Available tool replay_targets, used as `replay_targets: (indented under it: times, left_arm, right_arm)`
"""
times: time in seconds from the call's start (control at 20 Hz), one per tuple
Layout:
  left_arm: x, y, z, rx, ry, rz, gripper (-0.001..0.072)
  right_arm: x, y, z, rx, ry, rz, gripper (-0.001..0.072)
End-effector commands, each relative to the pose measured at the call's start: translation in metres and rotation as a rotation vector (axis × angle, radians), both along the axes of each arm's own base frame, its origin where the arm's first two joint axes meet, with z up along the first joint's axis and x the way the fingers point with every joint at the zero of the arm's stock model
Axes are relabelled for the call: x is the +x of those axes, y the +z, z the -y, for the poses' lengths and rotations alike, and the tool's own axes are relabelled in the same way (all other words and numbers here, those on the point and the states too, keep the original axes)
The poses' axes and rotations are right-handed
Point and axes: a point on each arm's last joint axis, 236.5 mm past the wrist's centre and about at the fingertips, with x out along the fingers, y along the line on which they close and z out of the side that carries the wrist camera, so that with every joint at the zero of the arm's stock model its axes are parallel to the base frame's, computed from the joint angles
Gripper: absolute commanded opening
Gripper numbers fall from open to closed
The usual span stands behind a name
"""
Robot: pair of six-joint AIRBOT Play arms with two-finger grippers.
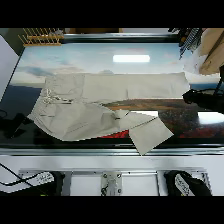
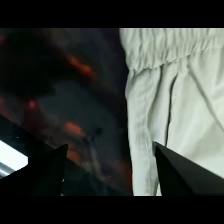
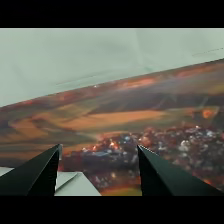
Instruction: Fold the clothes and pants, and hang the long-sleeved shirts on hangers.
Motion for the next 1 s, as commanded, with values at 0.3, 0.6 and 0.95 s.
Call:
replay_targets:
  times: [0.3,0.6,0.95]
  left_arm:
    - [0.037,-0.038,0.050,-0.106,0.027,0.078,0.0567]
    - [0.070,-0.046,0.078,-0.117,-0.049,0.065,0.0289]
    - [0.079,-0.016,0.073,-0.049,-0.113,0.141,0.0011]
  right_arm:
    - [-0.011,0.001,-0.004,-0.003,0.004,0.008,0.0505]
    - [-0.021,-0.008,-0.005,0.010,0.011,-0.045,0.0506]
    - [-0.144,-0.131,0.011,0.250,-0.181,-0.600,0.0513]
